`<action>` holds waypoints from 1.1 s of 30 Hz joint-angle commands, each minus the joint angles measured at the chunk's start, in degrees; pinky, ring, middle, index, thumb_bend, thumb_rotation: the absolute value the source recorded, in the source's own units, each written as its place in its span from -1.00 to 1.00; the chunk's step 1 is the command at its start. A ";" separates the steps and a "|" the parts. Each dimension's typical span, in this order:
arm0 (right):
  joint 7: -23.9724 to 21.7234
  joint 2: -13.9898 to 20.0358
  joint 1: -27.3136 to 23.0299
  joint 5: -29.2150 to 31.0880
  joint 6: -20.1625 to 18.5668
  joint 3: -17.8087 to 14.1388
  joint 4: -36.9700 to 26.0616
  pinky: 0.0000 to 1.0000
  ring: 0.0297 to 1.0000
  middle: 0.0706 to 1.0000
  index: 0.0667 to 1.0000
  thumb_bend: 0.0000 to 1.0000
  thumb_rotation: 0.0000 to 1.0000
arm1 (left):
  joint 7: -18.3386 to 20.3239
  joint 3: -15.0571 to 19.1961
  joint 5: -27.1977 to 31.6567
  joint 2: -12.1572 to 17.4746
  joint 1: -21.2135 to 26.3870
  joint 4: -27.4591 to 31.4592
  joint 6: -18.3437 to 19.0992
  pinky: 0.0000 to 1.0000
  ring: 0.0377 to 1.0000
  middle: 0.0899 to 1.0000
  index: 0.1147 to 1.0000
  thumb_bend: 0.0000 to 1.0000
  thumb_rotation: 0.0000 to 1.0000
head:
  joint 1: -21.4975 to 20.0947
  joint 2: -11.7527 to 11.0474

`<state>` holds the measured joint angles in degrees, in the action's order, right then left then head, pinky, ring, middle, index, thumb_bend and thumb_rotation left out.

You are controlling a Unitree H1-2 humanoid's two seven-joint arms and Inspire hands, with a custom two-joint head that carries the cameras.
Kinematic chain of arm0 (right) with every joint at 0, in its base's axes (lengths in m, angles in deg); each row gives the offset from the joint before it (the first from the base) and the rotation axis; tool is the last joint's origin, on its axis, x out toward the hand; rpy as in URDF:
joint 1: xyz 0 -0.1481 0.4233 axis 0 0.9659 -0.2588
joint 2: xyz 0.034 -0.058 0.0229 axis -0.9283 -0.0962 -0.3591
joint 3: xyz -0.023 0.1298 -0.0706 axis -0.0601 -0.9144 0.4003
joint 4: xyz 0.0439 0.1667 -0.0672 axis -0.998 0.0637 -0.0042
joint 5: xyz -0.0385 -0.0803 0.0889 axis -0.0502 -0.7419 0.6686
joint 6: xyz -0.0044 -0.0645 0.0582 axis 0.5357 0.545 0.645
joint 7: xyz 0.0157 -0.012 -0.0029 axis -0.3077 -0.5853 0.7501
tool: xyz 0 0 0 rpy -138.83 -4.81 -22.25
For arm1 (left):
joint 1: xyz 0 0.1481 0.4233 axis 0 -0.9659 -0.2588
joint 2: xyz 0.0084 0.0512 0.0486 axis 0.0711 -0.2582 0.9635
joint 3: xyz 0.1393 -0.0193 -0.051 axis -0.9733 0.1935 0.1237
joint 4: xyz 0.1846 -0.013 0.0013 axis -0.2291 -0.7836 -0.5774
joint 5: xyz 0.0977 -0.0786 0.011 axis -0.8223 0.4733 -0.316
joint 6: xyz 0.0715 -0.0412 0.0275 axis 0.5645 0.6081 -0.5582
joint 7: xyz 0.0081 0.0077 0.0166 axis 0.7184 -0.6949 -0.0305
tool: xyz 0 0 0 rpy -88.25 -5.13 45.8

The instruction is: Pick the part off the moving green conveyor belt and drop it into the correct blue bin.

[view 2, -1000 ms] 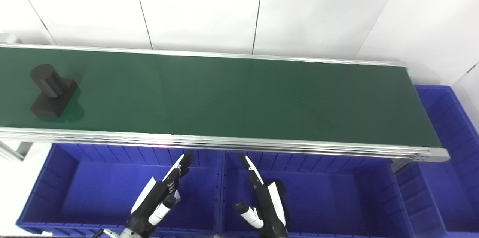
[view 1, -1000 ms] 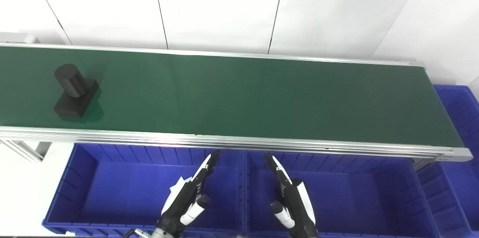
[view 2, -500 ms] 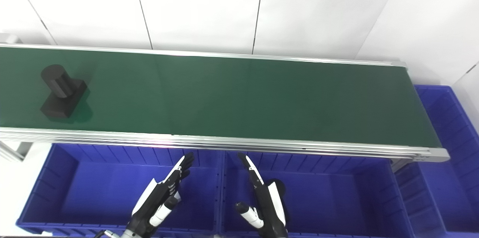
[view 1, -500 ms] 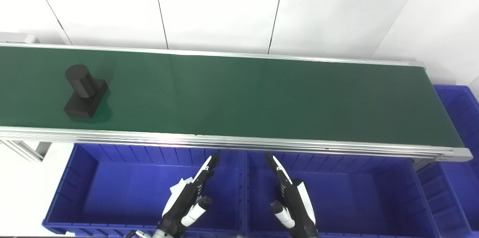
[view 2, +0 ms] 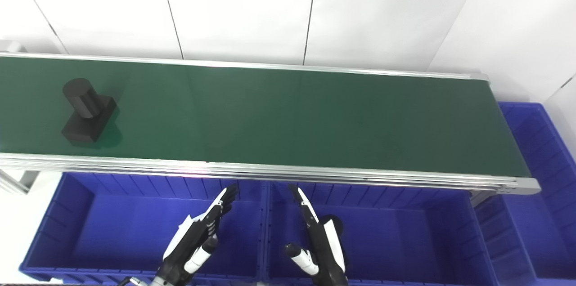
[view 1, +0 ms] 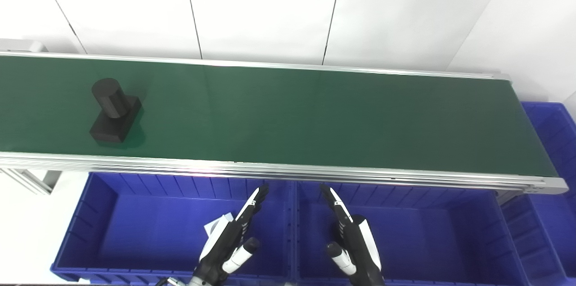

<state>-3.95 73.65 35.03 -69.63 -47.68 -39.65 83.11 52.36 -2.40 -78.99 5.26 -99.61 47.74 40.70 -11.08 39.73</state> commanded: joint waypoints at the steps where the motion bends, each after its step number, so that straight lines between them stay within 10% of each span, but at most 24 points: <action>1: 0.51 -0.29 -0.18 -0.36 2.57 -0.04 -1.45 0.93 0.92 0.91 0.88 0.79 1.00 | -0.23 -0.17 0.56 0.09 0.39 1.49 -2.12 1.00 1.00 1.00 0.97 0.66 1.00 | 0.00 0.13; 33: 0.27 -0.54 -0.21 -0.22 2.57 -0.12 -1.29 0.95 0.92 0.90 0.88 0.79 1.00 | -0.95 -0.29 0.02 0.41 0.74 1.15 -2.12 1.00 1.00 1.00 0.98 0.58 1.00 | -0.10 0.04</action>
<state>-3.97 73.61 35.06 -69.69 -47.68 -39.70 83.17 52.08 -2.43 -78.73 5.38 -99.40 47.62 40.70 -11.25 39.73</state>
